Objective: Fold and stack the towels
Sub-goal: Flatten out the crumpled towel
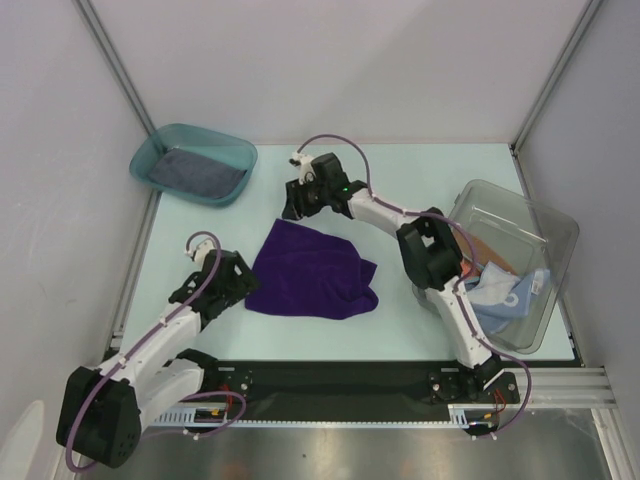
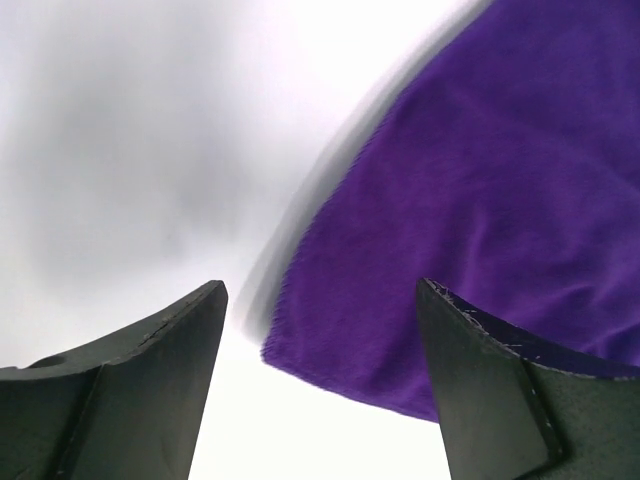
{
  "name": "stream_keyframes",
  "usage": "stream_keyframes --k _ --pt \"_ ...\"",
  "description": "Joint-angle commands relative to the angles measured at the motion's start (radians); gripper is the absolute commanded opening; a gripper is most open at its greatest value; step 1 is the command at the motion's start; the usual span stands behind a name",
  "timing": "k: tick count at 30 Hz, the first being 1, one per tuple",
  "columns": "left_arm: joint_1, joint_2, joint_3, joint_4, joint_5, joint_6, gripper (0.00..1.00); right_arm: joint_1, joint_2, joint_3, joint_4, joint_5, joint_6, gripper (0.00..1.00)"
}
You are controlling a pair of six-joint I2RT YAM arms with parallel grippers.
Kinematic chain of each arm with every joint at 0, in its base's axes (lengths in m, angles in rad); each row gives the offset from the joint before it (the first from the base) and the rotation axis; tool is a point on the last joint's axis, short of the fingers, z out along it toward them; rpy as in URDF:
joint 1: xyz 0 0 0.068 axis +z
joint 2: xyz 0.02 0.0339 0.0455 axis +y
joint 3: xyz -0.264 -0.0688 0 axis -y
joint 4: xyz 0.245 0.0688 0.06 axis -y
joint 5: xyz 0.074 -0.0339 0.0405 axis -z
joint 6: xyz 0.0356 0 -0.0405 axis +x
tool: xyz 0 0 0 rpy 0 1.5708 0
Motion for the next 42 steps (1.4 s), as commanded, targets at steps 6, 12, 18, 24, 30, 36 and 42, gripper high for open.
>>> stream_keyframes --k 6,12,18,24,30,36,42 --pt "0.008 0.027 -0.077 0.050 0.007 -0.075 0.81 0.015 0.224 0.246 0.076 -0.212 -0.017 0.56" --pt "0.008 0.032 -0.109 0.107 0.036 -0.041 0.80 0.019 0.232 0.221 0.102 -0.180 -0.057 0.57" --pt "0.008 -0.001 -0.161 0.158 0.090 -0.044 0.72 0.019 0.281 0.283 0.075 -0.267 -0.060 0.49" --pt "0.008 -0.019 -0.188 0.153 0.106 -0.041 0.68 0.017 0.286 0.283 0.078 -0.324 -0.064 0.43" --pt "0.008 0.032 -0.191 0.135 0.115 -0.038 0.67 0.011 0.292 0.289 0.084 -0.309 -0.043 0.31" --pt "0.007 0.022 -0.198 0.090 0.125 -0.040 0.56 0.002 0.293 0.281 0.102 -0.313 -0.020 0.16" --pt "0.005 -0.070 -0.234 0.066 0.155 -0.032 0.27 -0.012 0.251 0.182 0.191 -0.295 0.015 0.00"
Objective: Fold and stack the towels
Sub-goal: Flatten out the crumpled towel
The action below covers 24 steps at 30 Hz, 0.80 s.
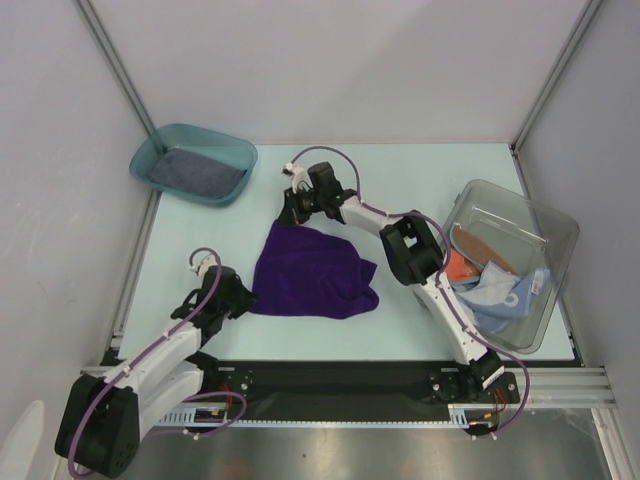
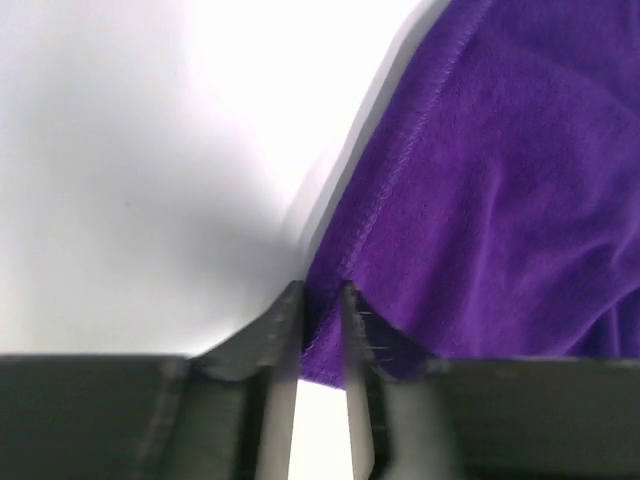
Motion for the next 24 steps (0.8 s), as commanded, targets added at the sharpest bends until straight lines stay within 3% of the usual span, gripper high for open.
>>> stream_keyframes --k 1,6,13,19,20,22,24 --pt "0.003 -0.036 -0.049 -0.106 0.046 0.015 0.24 -0.013 -0.048 -0.065 0.111 0.006 0.026 0.00" --pt "0.003 -0.042 -0.037 -0.108 0.049 0.046 0.00 -0.025 -0.114 -0.139 0.148 0.022 0.044 0.00" --pt "-0.001 -0.007 0.084 -0.086 0.089 0.163 0.00 -0.060 -0.327 -0.313 0.151 0.161 0.058 0.00" --pt "-0.001 0.050 0.532 -0.203 0.039 0.415 0.00 -0.129 -0.711 -0.462 0.072 0.336 0.009 0.00" --pt "-0.001 0.065 0.663 -0.212 0.071 0.507 0.00 -0.134 -0.755 -0.467 0.032 0.382 -0.006 0.00" --pt "-0.001 0.101 0.788 -0.244 0.144 0.634 0.00 -0.143 -0.897 -0.470 -0.028 0.433 -0.054 0.00" --pt "-0.003 0.147 0.966 -0.290 0.218 0.700 0.00 -0.143 -0.999 -0.494 -0.048 0.456 -0.082 0.00"
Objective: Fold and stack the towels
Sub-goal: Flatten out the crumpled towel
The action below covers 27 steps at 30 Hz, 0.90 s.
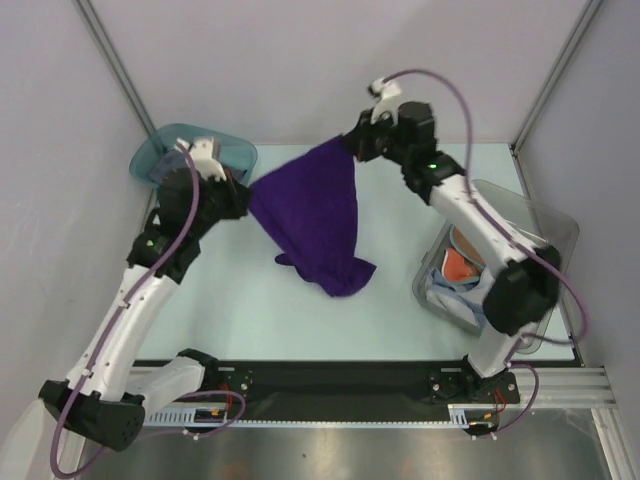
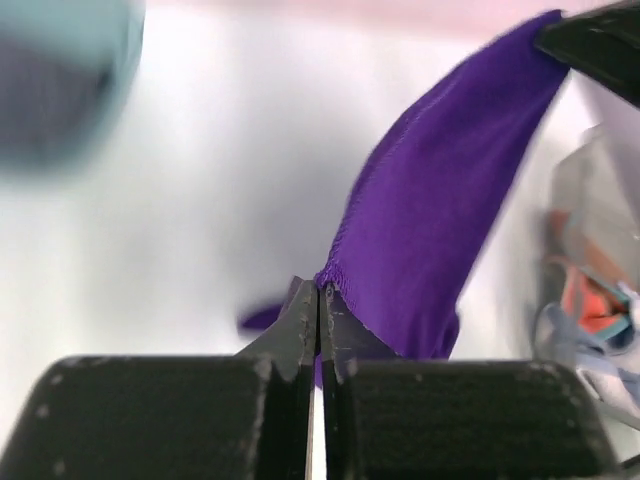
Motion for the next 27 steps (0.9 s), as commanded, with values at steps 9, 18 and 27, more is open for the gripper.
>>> stream_keyframes --k 9,18,27 --pt "-0.046 -0.094 0.468 -0.167 0.367 0.355 0.00 0.108 -0.819 -0.209 -0.067 0.211 -0.136 0.00" --pt "-0.060 -0.141 0.701 -0.173 0.581 0.271 0.01 0.199 -1.070 -0.211 -0.041 0.191 -0.029 0.00" --pt "-0.062 -0.064 0.825 -0.173 0.584 0.243 0.00 0.199 -1.056 -0.149 0.022 0.180 -0.016 0.00"
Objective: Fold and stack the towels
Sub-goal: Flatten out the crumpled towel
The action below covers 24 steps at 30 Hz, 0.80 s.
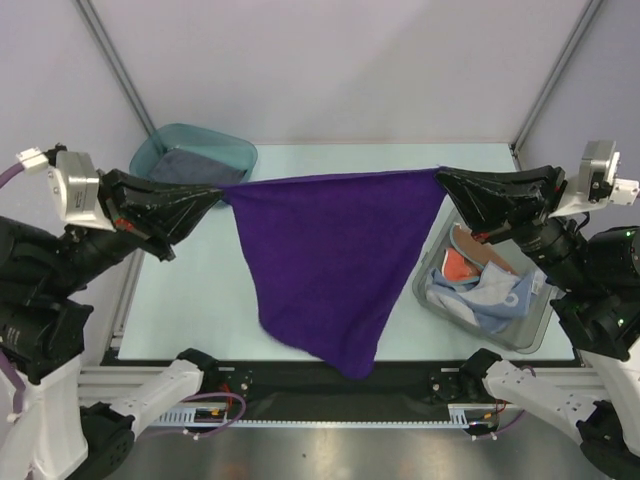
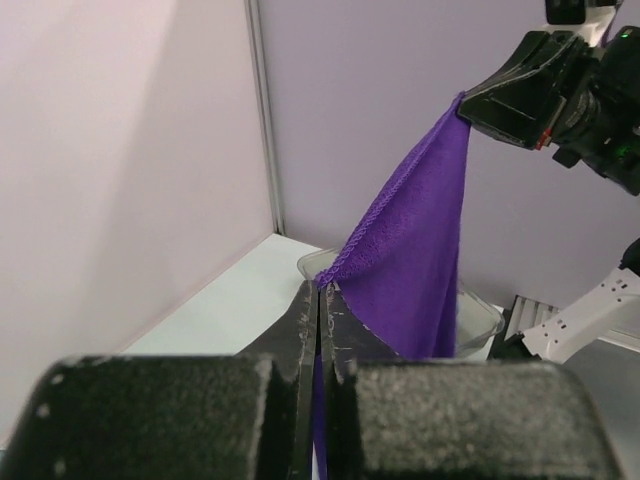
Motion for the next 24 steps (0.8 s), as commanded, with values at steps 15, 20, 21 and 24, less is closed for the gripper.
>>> stream_keyframes --k 15,20,21,24 --pt "0.056 0.592 0.036 0.024 -0.398 0.346 0.00 -0.396 0.546 -0.060 0.448 -0.094 -0.035 0.00" --pt "0.108 0.965 0.288 0.055 -0.413 0.405 0.01 -0.476 0.902 0.035 0.681 -0.244 0.032 0.00" --pt "0.128 1.030 0.366 0.035 -0.410 0.412 0.00 -0.487 0.958 0.083 0.708 -0.275 0.050 0.00" --pt "0.151 1.270 0.655 0.004 -0.438 0.435 0.00 -0.514 1.153 0.209 0.734 -0.313 0.075 0.00"
